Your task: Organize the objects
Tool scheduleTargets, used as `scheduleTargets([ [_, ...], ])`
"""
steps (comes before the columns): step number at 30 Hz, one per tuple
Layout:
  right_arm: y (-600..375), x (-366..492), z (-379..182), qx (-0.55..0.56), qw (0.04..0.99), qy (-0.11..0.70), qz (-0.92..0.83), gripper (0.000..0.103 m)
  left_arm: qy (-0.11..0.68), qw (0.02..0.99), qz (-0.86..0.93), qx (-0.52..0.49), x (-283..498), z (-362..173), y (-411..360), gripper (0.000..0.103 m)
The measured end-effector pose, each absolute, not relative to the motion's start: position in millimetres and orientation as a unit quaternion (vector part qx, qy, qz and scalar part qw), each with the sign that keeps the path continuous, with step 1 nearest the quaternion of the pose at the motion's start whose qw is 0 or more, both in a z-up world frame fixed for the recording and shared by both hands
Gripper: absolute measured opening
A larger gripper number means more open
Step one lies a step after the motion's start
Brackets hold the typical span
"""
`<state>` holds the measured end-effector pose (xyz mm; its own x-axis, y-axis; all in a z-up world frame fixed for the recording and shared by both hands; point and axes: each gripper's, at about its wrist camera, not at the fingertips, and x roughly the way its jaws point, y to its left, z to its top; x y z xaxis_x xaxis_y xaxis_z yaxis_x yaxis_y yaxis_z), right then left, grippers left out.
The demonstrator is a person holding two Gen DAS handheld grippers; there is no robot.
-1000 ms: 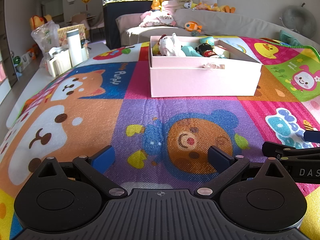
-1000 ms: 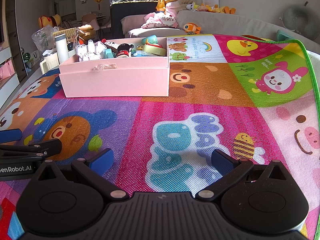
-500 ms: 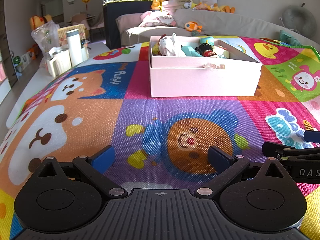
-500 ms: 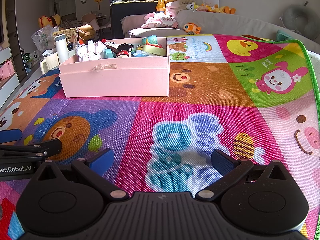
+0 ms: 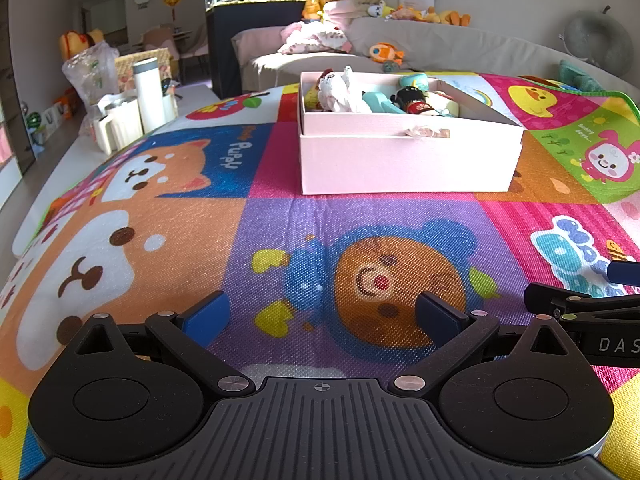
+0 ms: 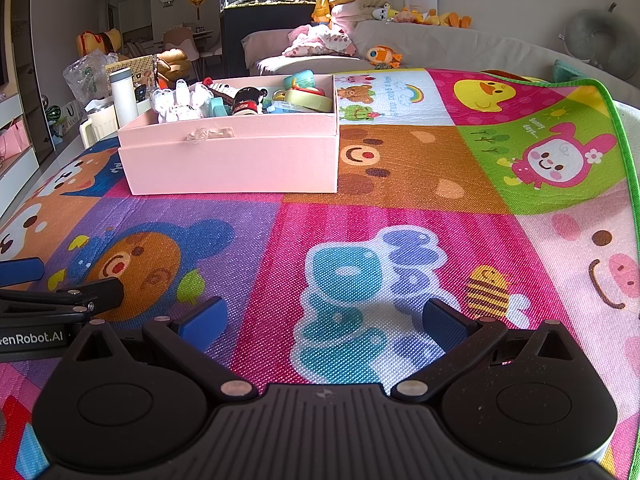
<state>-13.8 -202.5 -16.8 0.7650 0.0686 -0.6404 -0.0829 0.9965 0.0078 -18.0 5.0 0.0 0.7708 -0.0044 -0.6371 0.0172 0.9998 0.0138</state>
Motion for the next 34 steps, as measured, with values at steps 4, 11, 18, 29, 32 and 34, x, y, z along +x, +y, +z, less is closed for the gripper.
scheduleTargets([
  [4, -203.1, -14.0, -16.6, -0.011, 0.939, 0.34, 0.04, 0.103, 0.339, 0.941, -0.006, 0.009, -18.0, 0.0, 5.0, 0.102],
  [11, -202.7, -13.9, -16.8, -0.01, 0.939, 0.34, 0.04, 0.103, 0.338, 0.941, -0.005, 0.01, -18.1, -0.3, 5.0, 0.102],
  [18, -202.7, -13.9, -16.9, -0.01, 0.939, 0.34, 0.04, 0.103, 0.338, 0.941, -0.006, 0.009, -18.0, 0.4, 5.0, 0.102],
  [29, -202.9, -13.7, -17.0, -0.01, 0.939, 0.34, 0.04, 0.103, 0.34, 0.94, -0.003, 0.01, -16.7, 0.7, 4.6, 0.102],
  [32, -202.9, -13.7, -16.9, -0.01, 0.939, 0.34, 0.04, 0.103, 0.339, 0.941, -0.005, 0.005, -17.3, 0.7, 6.7, 0.102],
  [34, -203.4, -13.9, -16.8, -0.01, 0.939, 0.34, 0.04, 0.103, 0.338, 0.941, -0.005, 0.005, -17.6, 0.7, 6.9, 0.102],
])
